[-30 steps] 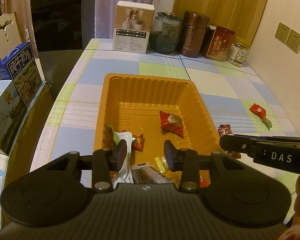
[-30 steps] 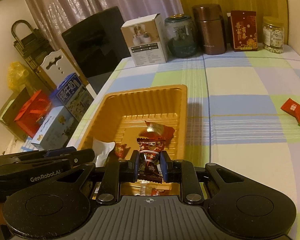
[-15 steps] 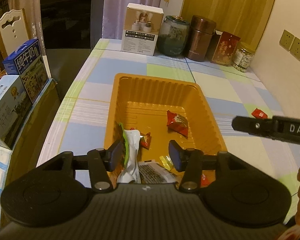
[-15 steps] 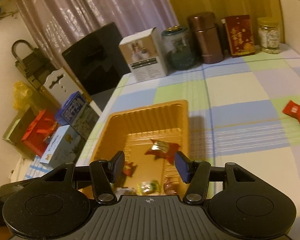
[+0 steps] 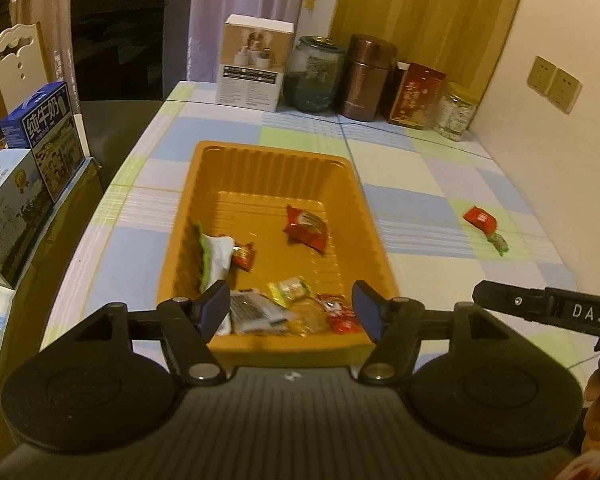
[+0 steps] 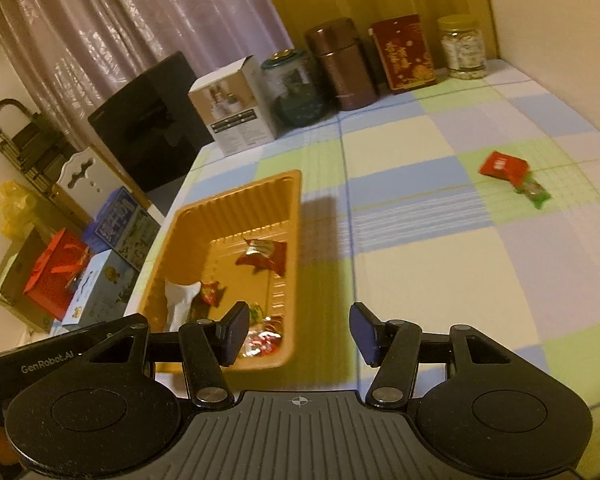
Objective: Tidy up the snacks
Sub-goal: 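Move both open tools toward the red packet and green candy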
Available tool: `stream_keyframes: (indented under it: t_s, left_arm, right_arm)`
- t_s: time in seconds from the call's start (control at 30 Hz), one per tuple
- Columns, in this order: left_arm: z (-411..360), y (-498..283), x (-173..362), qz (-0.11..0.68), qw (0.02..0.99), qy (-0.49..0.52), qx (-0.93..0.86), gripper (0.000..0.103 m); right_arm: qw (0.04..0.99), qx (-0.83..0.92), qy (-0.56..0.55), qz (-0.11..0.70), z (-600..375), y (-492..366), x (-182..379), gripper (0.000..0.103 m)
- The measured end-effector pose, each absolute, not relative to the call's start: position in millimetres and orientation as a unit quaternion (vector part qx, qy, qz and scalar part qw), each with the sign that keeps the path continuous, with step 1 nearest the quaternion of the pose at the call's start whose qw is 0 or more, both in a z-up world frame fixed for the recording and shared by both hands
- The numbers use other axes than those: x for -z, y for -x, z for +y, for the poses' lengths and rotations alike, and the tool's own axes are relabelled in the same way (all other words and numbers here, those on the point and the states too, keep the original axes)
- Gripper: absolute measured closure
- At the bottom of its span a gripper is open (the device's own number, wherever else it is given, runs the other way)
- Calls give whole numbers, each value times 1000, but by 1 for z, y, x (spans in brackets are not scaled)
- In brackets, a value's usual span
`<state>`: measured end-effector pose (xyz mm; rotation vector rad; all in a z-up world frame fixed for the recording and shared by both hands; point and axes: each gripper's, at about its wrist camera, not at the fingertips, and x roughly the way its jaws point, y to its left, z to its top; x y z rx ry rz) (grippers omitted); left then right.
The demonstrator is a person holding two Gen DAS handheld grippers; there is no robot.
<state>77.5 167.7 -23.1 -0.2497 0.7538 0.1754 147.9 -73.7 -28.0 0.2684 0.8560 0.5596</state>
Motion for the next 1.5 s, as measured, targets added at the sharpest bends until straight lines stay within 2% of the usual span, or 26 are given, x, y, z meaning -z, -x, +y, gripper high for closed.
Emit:
stream_keyframes:
  t_s: [0.5, 1.5]
  left_arm:
    - [106, -69, 10, 358, 928, 99, -39, 22]
    - [21, -115, 9, 365, 927, 77, 46, 15]
  right_arm:
    - [885, -209, -151, 388, -151, -123, 11, 47]
    - [902, -120, -173, 377, -242, -135, 14, 47]
